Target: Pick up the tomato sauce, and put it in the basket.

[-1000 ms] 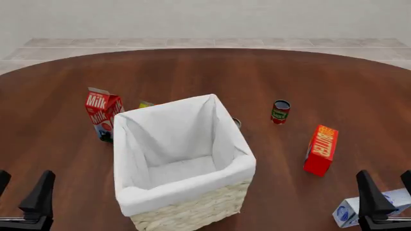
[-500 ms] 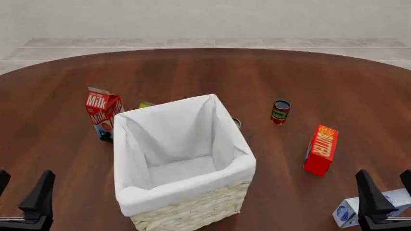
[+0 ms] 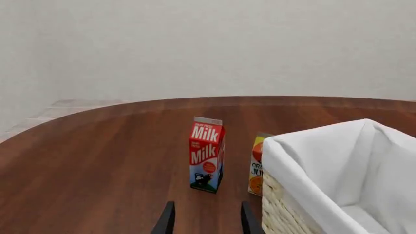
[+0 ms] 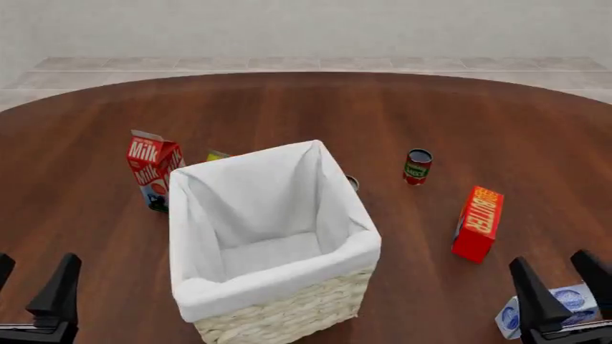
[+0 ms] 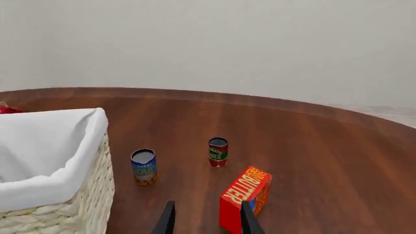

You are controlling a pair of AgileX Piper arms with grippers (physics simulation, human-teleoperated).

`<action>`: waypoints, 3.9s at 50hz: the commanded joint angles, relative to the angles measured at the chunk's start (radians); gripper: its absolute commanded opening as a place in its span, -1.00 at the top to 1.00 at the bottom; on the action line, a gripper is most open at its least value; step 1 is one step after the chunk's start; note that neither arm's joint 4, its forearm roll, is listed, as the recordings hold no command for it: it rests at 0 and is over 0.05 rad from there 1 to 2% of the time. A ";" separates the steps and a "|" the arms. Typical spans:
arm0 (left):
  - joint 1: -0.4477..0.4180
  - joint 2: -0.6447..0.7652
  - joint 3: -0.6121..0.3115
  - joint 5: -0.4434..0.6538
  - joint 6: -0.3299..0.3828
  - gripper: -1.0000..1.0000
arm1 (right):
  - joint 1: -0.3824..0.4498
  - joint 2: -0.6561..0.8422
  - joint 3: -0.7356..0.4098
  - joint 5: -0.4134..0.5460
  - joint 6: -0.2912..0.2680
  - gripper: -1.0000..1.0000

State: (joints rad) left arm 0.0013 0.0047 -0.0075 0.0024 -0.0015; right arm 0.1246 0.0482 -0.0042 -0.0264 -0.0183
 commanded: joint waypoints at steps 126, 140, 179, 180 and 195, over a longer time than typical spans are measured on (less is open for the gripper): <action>0.001 -0.003 -0.010 0.012 0.001 -1.00 | -0.013 1.646 -1.156 0.118 -0.064 -1.00; 0.001 -0.003 -0.010 0.012 0.001 -1.00 | -0.032 1.739 -1.174 0.069 -0.059 -1.00; 0.000 -0.003 -0.010 0.012 0.001 -1.00 | -0.053 1.955 -1.254 -0.018 -0.011 -1.00; 0.000 -0.003 -0.010 0.012 0.001 -1.00 | -0.053 1.957 -1.255 -0.019 -0.011 -1.00; 0.000 -0.003 -0.010 0.012 0.002 -1.00 | -0.059 2.032 -1.294 -0.032 -0.010 -1.00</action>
State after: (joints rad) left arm 0.0021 0.0046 -0.0177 0.0128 -0.0016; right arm 0.0711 2.0312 -1.2761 -0.0464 -0.0266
